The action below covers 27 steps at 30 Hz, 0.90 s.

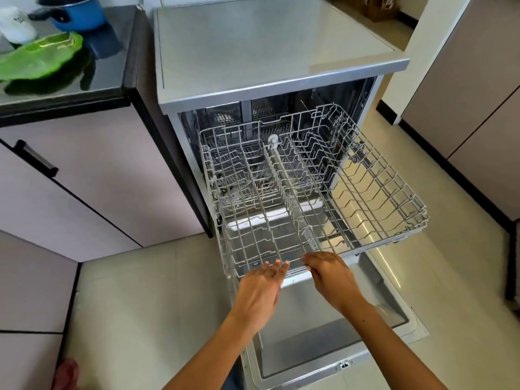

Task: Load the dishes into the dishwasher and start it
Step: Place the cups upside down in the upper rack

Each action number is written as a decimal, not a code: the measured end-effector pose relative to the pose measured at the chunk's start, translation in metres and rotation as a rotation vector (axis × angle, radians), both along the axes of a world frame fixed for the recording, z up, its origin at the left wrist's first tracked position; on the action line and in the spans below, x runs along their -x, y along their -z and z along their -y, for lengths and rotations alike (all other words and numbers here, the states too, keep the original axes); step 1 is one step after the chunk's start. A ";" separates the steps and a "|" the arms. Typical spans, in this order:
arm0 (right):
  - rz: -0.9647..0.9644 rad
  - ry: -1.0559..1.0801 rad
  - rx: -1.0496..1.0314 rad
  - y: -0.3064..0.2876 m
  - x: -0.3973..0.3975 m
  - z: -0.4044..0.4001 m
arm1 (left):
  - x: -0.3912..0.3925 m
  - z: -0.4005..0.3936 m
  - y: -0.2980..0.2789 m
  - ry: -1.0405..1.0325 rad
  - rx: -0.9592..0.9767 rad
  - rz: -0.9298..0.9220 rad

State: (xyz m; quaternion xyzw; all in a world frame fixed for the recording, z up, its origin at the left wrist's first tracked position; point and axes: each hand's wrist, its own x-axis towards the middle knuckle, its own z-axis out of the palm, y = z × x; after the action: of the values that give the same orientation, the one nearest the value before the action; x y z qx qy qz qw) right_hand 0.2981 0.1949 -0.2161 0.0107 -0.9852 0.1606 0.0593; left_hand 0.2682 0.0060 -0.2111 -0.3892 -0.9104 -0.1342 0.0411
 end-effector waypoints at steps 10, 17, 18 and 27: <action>-0.064 -0.023 0.186 -0.184 0.024 0.074 | 0.018 0.082 -0.190 -0.324 -0.281 -0.078; -0.290 -0.182 0.345 -0.307 0.100 0.201 | 0.038 0.215 -0.283 -0.580 -0.394 -0.170; -0.313 -0.199 0.379 -0.320 0.118 0.224 | 0.047 0.239 -0.289 -0.627 -0.403 -0.184; -0.418 -0.306 0.590 -0.353 0.270 0.435 | 0.140 0.458 -0.319 -0.912 -0.382 -0.302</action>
State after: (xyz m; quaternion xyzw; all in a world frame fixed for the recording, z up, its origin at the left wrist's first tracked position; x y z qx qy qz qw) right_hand 0.0277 -0.2399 0.1367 0.1725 -0.8503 0.4385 0.2344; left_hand 0.1283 -0.4516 0.1082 0.0467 -0.9306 -0.2089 0.2969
